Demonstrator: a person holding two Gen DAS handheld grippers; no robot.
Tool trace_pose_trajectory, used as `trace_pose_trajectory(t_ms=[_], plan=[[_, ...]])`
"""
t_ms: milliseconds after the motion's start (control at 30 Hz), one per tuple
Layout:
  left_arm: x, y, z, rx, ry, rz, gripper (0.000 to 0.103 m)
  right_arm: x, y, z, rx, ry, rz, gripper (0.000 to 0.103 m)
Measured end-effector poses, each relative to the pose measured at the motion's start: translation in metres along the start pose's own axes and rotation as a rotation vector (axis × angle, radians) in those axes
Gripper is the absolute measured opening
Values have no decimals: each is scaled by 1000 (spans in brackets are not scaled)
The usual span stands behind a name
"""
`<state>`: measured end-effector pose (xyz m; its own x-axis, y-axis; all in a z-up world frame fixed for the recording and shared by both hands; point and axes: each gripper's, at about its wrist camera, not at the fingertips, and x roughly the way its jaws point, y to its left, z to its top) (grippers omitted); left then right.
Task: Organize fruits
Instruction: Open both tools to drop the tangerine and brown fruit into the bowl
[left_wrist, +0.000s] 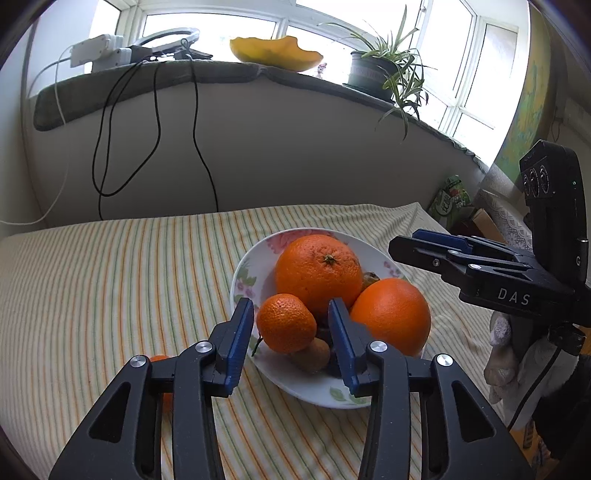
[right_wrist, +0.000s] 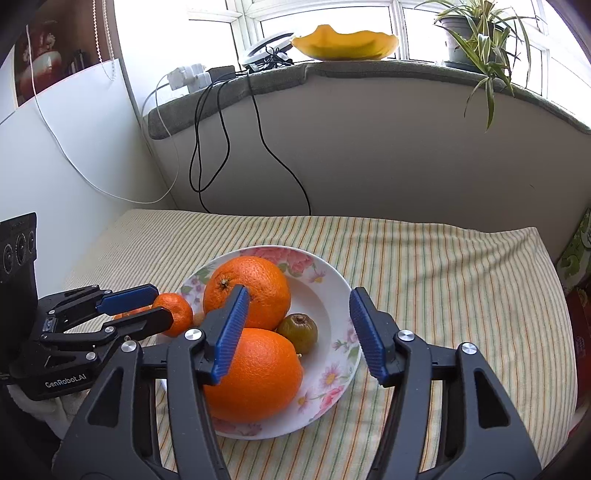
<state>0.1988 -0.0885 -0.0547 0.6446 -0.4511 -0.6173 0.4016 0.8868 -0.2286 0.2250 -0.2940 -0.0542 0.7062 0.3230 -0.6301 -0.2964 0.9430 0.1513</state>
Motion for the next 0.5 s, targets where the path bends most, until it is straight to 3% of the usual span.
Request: trace_pose_trajectory(t_ms=[133,200,500], plan=[[-2,-2,1,9,-5,3,52,-4,3,1,-4,-6,-4,64],[-2,-3,0,13,-6,1,53,-6,4,1,-6,-16,-8,75],[-7,-6,-1,19,-13,5,54,-18,13,0,-18,-37,-13,76]])
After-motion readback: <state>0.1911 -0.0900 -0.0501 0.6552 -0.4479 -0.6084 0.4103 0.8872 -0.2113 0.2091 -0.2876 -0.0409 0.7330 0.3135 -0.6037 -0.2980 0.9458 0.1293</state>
